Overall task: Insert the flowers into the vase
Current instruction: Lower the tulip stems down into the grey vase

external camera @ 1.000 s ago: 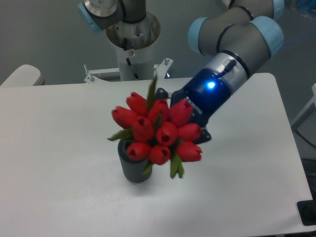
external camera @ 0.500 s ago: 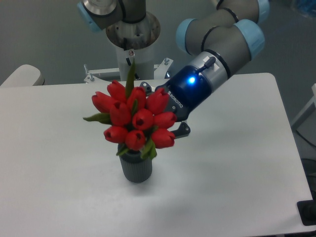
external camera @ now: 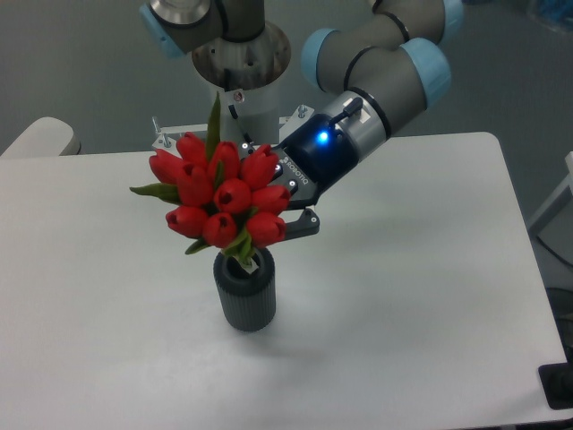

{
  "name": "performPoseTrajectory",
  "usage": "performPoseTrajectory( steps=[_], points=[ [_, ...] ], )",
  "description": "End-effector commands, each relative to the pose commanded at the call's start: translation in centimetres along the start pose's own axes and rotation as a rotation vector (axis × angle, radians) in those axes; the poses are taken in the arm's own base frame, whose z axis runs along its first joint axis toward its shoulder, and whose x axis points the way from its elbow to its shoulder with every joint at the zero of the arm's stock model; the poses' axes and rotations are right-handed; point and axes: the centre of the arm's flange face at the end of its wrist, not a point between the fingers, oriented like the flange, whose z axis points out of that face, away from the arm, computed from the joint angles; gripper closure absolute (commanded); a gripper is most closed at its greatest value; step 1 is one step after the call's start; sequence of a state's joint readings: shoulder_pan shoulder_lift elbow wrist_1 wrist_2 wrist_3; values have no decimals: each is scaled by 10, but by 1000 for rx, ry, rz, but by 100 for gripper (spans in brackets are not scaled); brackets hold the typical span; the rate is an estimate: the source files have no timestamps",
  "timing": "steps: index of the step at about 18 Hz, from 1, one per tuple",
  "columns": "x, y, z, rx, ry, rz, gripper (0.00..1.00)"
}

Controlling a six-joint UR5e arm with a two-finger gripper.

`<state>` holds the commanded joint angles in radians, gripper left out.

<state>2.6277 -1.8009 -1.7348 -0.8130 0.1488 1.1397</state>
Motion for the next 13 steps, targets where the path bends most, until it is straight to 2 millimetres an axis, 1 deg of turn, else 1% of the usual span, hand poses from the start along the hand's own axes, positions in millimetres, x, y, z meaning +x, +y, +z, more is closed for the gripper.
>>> performPoseTrajectory(
  steps=[2,6,9,11,13],
  points=[
    [2,3,-1,0,-1,26,69],
    [8,22,0,0,3,28,69],
    [12,32,4,9,14,33,69],
    [16,46,5,8,17,30,69],
    [19,55,6,7,20,20,69]
  ],
)
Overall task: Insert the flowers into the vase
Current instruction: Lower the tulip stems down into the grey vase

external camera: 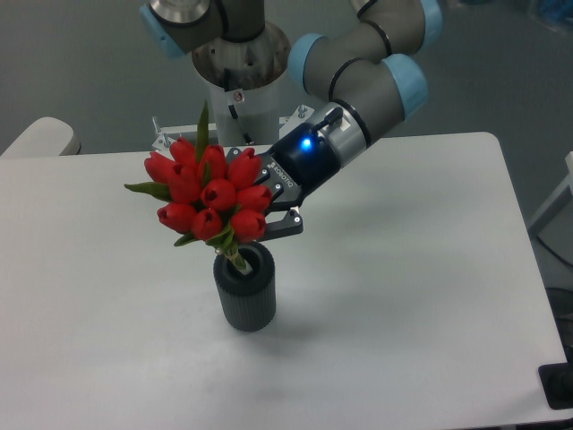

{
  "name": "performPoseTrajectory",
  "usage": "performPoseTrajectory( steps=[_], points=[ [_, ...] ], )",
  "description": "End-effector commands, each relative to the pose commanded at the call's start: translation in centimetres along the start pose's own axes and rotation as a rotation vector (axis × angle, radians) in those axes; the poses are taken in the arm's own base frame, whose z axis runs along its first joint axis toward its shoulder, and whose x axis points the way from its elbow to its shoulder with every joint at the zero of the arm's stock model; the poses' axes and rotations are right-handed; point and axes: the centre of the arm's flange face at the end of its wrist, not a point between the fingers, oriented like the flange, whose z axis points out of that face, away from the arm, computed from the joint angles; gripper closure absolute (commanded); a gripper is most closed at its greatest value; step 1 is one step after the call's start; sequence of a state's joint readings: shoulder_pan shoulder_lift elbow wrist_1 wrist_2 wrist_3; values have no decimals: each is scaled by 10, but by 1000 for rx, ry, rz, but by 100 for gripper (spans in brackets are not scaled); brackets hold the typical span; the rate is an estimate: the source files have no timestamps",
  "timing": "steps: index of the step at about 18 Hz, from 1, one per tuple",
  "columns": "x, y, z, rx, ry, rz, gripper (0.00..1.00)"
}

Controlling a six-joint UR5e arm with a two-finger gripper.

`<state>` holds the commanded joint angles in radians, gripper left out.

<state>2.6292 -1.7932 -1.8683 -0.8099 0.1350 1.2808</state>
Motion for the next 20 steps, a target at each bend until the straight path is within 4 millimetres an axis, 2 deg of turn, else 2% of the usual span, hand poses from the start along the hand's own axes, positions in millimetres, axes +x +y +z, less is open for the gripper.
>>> performPoseTrajectory(
  steps=[4,7,10,15,20],
  points=[
    [5,15,-1,-1,0,-26,68],
    [4,20,-8,0,-14,-30,68],
    [4,25,-7,-1,-11,-23,67],
    [5,43,-12,-1,-20,-56,66],
    [3,63,-8,-2,-13,-76,66]
  ],
)
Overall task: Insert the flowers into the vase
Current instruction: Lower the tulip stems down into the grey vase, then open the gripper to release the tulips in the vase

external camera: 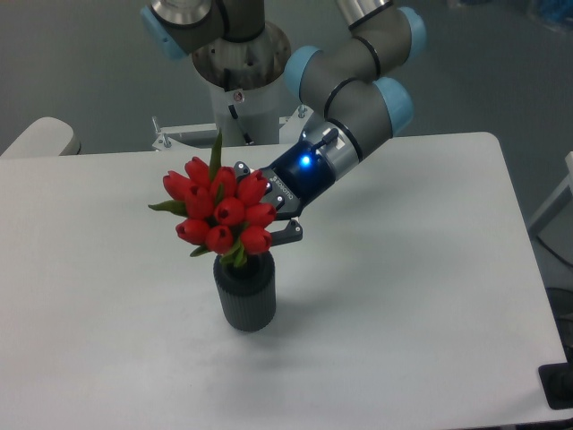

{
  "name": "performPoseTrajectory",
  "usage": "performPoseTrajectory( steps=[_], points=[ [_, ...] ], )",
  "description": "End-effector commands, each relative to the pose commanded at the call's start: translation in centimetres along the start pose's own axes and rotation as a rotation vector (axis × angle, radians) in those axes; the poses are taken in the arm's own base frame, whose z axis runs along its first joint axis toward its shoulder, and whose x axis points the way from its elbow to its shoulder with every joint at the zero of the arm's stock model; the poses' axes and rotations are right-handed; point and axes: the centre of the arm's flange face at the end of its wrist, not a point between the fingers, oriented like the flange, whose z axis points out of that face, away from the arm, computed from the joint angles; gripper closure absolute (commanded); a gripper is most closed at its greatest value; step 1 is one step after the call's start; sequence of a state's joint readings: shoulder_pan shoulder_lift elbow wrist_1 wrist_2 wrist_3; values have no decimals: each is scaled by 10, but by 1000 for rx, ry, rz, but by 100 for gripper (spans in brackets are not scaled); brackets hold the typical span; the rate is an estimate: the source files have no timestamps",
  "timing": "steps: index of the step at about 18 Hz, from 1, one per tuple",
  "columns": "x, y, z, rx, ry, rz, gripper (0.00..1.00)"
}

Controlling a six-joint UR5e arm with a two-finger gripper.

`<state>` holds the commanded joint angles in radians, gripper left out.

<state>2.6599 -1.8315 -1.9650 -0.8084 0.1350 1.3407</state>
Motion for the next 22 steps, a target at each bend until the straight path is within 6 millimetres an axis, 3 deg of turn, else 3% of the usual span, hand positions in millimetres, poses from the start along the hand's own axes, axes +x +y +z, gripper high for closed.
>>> performPoseTrajectory(
  steps=[5,12,17,22],
  points=[
    [-7,20,3,-3,5,0,62],
    [-11,28,1,-4,1,-14,52],
    [-13,34,2,-6,2,-28,15],
    [-11,33,0,-16,-3,-21,5]
  ],
)
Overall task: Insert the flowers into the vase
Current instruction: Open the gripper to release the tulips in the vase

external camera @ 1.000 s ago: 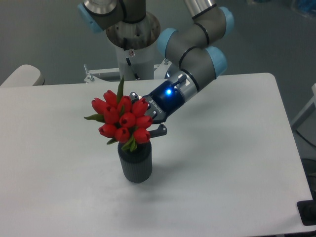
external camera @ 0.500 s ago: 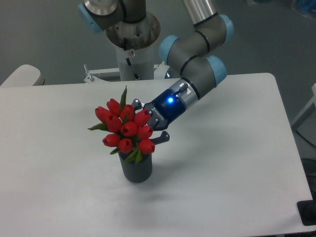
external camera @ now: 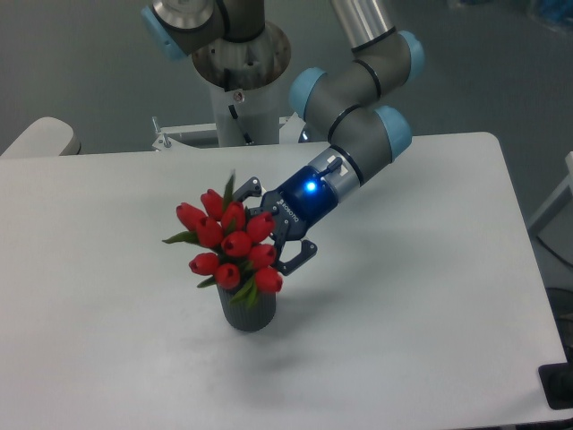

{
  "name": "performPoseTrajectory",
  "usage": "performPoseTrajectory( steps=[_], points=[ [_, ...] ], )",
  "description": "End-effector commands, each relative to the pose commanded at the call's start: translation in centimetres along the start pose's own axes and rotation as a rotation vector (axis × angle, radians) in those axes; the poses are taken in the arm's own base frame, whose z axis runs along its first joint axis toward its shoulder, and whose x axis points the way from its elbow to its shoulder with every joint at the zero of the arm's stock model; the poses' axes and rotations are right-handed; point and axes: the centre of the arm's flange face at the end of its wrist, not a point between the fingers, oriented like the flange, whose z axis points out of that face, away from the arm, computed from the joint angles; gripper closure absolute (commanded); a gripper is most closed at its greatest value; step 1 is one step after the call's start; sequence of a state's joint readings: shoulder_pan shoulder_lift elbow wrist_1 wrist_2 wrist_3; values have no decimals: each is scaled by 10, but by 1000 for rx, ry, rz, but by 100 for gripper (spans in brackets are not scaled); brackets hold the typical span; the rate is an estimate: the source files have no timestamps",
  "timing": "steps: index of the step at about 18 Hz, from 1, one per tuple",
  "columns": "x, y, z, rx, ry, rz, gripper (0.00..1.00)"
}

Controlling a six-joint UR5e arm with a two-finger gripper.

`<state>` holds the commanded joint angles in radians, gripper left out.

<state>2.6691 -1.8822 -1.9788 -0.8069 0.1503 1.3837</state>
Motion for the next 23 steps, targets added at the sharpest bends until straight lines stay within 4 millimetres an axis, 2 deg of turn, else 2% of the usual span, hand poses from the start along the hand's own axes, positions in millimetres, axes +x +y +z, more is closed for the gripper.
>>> performPoseTrajectory(
  steps=[4,8,16,20,23],
  points=[
    [-1,-3,-5,-3,-11,12,4],
    [1,4,-7,-100,-30,63,1],
    [3,8,-8,-153,-40,68,0],
    [0,7,-17,-172,-59,71,0],
    [1,-8,-39,-247,-117,117,0]
  ],
)
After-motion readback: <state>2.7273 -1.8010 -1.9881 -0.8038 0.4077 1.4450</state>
